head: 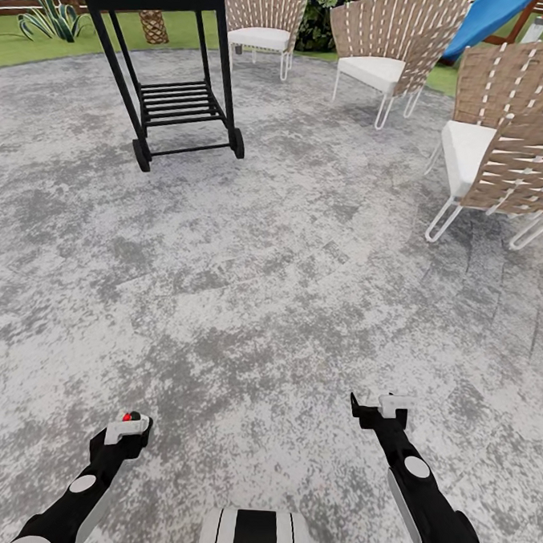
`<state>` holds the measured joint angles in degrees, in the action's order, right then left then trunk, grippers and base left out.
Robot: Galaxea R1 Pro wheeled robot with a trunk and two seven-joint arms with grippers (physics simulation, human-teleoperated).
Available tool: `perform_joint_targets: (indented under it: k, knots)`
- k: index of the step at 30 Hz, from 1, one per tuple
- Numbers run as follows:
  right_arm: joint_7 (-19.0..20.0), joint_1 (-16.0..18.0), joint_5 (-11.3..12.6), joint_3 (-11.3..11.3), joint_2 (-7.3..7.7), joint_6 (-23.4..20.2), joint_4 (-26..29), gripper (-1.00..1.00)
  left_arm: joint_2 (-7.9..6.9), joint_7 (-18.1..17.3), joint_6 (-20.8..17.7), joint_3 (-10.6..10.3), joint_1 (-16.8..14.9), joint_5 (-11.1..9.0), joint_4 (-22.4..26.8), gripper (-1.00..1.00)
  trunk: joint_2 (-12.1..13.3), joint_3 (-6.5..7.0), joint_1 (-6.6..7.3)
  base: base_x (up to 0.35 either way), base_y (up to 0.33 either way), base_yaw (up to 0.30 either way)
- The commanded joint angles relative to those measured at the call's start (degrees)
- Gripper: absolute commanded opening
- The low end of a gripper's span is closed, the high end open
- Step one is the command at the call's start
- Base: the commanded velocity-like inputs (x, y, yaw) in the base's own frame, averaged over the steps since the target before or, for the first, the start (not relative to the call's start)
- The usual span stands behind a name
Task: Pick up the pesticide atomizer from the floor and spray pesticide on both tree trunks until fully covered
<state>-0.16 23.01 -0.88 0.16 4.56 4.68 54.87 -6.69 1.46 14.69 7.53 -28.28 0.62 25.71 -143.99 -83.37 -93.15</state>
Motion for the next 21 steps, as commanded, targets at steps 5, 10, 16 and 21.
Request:
perform_joint_targets:
  k: [5, 10, 16, 21]
  knots:
    - [-0.02, 0.02, -0.09, 0.02, 0.01, 0.16, -0.03, 1.00, 0.01, 0.13, 0.16, 0.03, -0.02, 0.08, -0.05, 1.00, -0.01, -0.03, 0.01, 0.038, 0.002, 0.000]
    - [-0.02, 0.02, -0.09, 0.00, 0.01, 0.16, -0.03, 1.00, 0.03, 0.13, 0.22, 0.03, -0.02, 0.08, -0.05, 1.00, -0.01, -0.03, 0.01, 0.022, 0.000, 0.000]
    - [-0.02, 0.02, -0.09, -0.03, 0.00, 0.16, -0.03, 1.00, 0.01, 0.13, 0.20, 0.07, -0.02, 0.08, -0.01, 1.00, -0.01, -0.03, 0.01, 0.018, 0.000, 0.000]
    - [-0.02, 0.02, -0.09, -0.07, 0.00, 0.16, -0.03, 1.00, 0.01, 0.13, 0.24, 0.08, -0.02, 0.08, 0.04, 1.00, -0.01, -0.03, 0.01, 0.007, 0.000, 0.000]
